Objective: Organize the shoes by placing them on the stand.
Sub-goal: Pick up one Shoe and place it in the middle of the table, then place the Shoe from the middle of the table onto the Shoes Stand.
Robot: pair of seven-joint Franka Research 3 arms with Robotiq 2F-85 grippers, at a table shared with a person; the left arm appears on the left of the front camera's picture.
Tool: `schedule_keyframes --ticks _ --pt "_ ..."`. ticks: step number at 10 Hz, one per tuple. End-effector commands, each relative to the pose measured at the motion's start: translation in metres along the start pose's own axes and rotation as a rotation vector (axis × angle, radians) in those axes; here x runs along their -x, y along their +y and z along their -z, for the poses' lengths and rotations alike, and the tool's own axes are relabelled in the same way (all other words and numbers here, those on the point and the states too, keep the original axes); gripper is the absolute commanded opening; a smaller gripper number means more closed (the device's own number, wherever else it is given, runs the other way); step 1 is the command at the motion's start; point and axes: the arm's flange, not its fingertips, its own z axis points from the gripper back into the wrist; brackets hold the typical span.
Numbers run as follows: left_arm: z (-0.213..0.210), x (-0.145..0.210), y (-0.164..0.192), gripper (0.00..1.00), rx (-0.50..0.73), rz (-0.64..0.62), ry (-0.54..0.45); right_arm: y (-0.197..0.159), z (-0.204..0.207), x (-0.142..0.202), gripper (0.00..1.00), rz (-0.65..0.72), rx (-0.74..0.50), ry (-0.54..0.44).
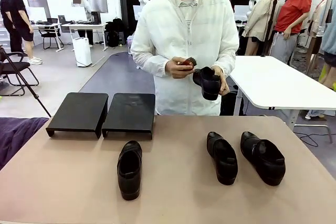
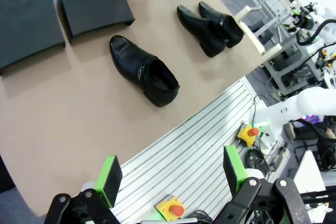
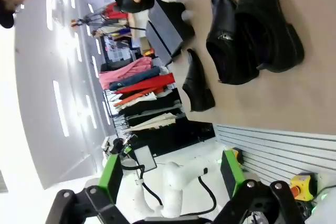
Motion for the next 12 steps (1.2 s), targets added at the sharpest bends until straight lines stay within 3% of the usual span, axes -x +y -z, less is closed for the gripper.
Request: schedule_keyframes --ticks 1,10,11,12 --pt "0.0 0.0 0.0 1.0 0.021 0.015 -0.006 0.024 0.005 0.006 1.0 0.014 0.072 0.036" --pt "0.0 0.0 0.0 1.0 0.021 0.015 -0.006 0.024 0.005 0.006 1.0 0.014 0.072 0.036" --pt "0.0 0.0 0.0 1.0 0.0 0.0 0.0 0.024 0.005 0.006 1.0 0.014 0.072 0.036" --pt "0.011 -0.015 -0.034 1.0 -0.119 -0.051 0.058 0.024 0.005 0.006 1.0 0.014 0.072 0.036"
